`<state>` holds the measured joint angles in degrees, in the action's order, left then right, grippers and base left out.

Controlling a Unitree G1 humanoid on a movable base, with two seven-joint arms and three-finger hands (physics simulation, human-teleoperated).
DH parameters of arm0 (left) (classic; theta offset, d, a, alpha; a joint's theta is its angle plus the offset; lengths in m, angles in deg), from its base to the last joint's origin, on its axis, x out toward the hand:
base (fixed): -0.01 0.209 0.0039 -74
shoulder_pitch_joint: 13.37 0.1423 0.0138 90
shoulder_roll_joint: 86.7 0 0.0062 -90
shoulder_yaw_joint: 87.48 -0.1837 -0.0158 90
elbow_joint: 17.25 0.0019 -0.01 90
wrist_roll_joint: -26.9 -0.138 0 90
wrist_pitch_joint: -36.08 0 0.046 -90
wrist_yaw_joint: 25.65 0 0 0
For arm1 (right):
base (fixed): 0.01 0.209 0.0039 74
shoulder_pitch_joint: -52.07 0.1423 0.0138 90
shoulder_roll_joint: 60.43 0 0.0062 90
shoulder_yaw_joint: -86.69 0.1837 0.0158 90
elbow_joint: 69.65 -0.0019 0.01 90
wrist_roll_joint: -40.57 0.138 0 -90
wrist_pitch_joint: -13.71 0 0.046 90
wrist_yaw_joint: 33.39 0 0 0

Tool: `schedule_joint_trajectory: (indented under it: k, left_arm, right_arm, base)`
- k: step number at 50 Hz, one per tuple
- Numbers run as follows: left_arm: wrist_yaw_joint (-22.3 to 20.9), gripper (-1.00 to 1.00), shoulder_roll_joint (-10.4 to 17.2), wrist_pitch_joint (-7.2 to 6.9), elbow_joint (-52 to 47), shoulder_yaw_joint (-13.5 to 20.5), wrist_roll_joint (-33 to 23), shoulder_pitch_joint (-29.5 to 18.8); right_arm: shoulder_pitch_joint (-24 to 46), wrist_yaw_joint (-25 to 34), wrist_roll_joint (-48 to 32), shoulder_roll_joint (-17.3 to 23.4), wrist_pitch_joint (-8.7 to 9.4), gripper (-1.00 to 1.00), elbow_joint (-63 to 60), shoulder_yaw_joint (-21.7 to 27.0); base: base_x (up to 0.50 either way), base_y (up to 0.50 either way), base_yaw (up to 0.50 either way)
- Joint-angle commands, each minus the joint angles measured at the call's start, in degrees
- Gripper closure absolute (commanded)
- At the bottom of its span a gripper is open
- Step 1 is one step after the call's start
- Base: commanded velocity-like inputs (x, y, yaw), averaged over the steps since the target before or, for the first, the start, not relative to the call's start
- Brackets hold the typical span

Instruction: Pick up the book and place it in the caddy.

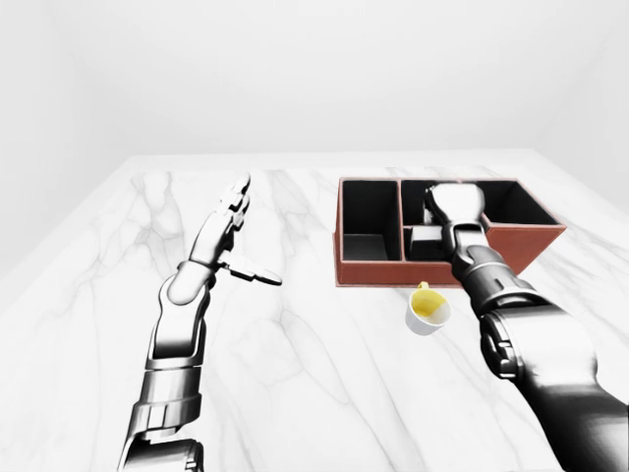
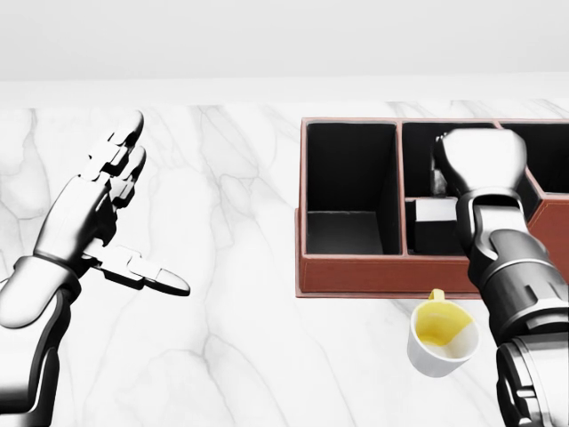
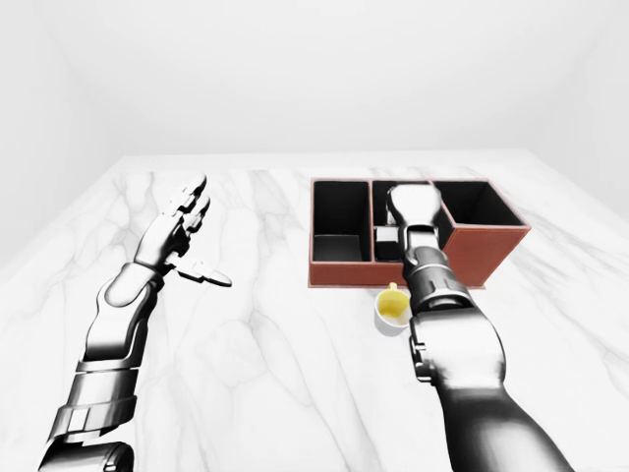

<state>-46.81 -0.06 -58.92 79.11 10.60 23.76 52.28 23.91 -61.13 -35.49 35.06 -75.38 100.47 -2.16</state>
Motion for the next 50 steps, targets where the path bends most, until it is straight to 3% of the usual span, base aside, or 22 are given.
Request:
schedule_joint_trajectory:
  k: [1, 2, 16, 26, 36, 44, 50]
  left_arm:
    - [0.1, -1.0, 0.1, 0.0, 0.4, 0.0, 0.1, -0.1]
    - [0.1, -1.0, 0.1, 0.0, 0.7, 0.0, 0.1, -0.2]
    - [0.3, -1.0, 0.0, 0.0, 0.8, -0.2, 0.0, -0.3]
    - [0.4, -1.0, -0.1, 0.0, 0.7, -0.3, -0.1, -0.4]
    - [0.5, -1.0, -0.3, 0.0, 0.6, -0.5, -0.3, -0.6]
    - [0.7, -1.0, -0.5, 0.0, -0.9, -0.4, -0.2, -0.3]
    - [1.0, -1.0, -0.8, 0.0, -3.6, -0.2, 0.3, 0.4]
  right_arm:
    - [0.9, -2.3, -2.7, 0.0, 3.3, -0.44, -0.6, -0.6]
    - [1.0, -2.3, -2.7, -0.1, 3.21, -1.0, -0.6, -0.4]
    - [0.9, -2.3, -3.1, 0.3, 2.78, -1.0, -0.7, -0.2]
    - [1.5, -2.3, -2.6, 0.5, 0.83, -1.0, -1.0, -0.6]
    - [3.5, -1.9, 0.6, 0.8, -5.8, -1.0, -2.5, -1.5]
    - [3.0, 0.6, 5.9, 1.0, -5.91, -1.0, -6.5, -1.8]
    - [-2.2, 9.1, 16.3, 0.4, -5.91, -1.0, -16.4, 0.6]
  base:
    - [0.0, 0.0, 0.0]
    - [0.0, 0.0, 0.0]
    - [0.0, 0.0, 0.0]
    - [0.0, 0.0, 0.0]
    - [0.0, 0.0, 0.0]
    - [0.0, 0.0, 0.0]
    - [0.0, 0.0, 0.0]
